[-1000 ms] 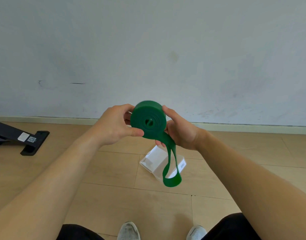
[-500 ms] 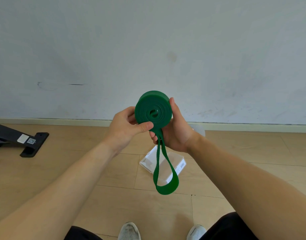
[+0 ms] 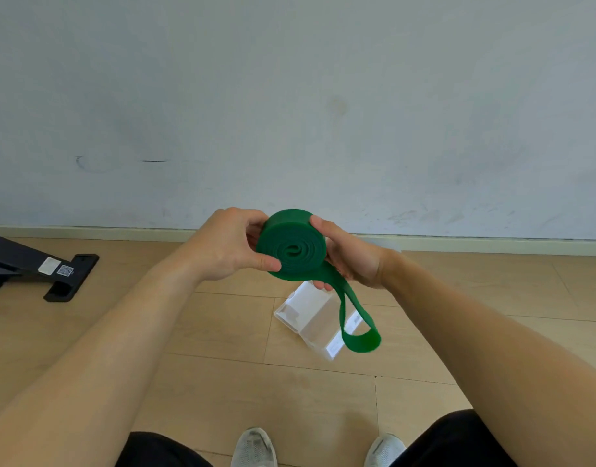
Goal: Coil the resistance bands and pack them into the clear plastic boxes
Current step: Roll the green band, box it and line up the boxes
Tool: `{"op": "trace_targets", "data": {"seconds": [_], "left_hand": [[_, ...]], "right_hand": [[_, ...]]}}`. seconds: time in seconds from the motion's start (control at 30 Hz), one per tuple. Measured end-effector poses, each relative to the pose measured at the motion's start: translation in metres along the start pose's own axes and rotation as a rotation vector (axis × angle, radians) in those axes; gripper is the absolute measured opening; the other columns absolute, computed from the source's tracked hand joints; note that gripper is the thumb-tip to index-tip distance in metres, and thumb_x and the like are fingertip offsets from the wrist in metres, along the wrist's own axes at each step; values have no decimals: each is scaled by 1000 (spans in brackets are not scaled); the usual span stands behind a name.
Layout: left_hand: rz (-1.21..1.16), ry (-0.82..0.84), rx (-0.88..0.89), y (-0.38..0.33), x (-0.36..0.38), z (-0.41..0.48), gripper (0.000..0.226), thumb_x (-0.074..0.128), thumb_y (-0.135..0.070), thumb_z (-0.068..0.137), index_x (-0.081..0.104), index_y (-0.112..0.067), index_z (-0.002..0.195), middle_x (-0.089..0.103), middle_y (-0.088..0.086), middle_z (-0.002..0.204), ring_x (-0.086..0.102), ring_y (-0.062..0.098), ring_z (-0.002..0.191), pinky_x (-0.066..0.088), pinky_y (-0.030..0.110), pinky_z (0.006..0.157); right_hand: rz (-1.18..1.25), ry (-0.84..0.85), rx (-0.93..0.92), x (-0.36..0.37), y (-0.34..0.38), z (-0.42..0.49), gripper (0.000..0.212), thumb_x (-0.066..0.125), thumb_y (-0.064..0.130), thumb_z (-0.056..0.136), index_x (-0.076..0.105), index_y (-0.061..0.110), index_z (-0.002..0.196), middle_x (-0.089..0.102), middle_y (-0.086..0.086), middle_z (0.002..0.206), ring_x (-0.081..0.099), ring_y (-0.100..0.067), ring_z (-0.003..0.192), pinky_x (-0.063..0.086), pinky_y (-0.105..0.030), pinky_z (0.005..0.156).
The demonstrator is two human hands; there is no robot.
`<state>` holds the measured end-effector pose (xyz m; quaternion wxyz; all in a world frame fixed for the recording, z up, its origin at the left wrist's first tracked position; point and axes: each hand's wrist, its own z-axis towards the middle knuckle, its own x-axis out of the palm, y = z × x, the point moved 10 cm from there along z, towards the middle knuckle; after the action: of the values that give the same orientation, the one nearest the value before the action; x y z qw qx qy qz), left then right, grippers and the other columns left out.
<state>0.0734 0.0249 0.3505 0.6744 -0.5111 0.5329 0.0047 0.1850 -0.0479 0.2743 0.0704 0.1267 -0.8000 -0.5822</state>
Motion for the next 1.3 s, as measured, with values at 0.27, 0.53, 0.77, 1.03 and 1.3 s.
{"op": "trace_targets", "data": {"seconds": [0.27,0.53,0.77,1.03,1.3], "left_hand": [[-580,-155,16,-1,12,-7,58,85,-18,73,59,-16,124,75,1,113,69,12,110,56,26,90],[-546,-210,-1,0,11,-1,35,83,-9,79,68,-10,110,78,1,98,74,13,94,58,26,82],[-431,-142,18,1,1,1,42,87,-5,73,69,-13,111,79,-8,98,74,6,92,54,15,77],[-100,-20,3,5,1,1,48,93,-15,68,69,-30,106,76,-18,94,72,3,89,55,22,83],[-670,-182,-9,12,21,-5,46,82,-12,81,62,-13,122,74,1,116,67,19,115,54,37,97]], "right_hand": [[377,-83,-163,-5,20,3,99,22,82,88,63,1,126,48,-14,75,41,-21,60,38,-34,62],[442,1,-69,7,17,1,108,11,92,80,67,7,119,63,-16,86,58,-26,77,48,-41,84],[259,92,35,6,3,-1,119,12,98,72,65,-1,110,66,-18,84,60,-29,76,44,-45,94],[36,41,51,-4,1,-2,112,31,93,74,63,-8,110,57,-13,67,46,-24,60,38,-36,67],[380,-80,-75,-4,17,2,98,25,83,87,60,0,124,48,-8,63,40,-18,55,38,-33,64]]}}
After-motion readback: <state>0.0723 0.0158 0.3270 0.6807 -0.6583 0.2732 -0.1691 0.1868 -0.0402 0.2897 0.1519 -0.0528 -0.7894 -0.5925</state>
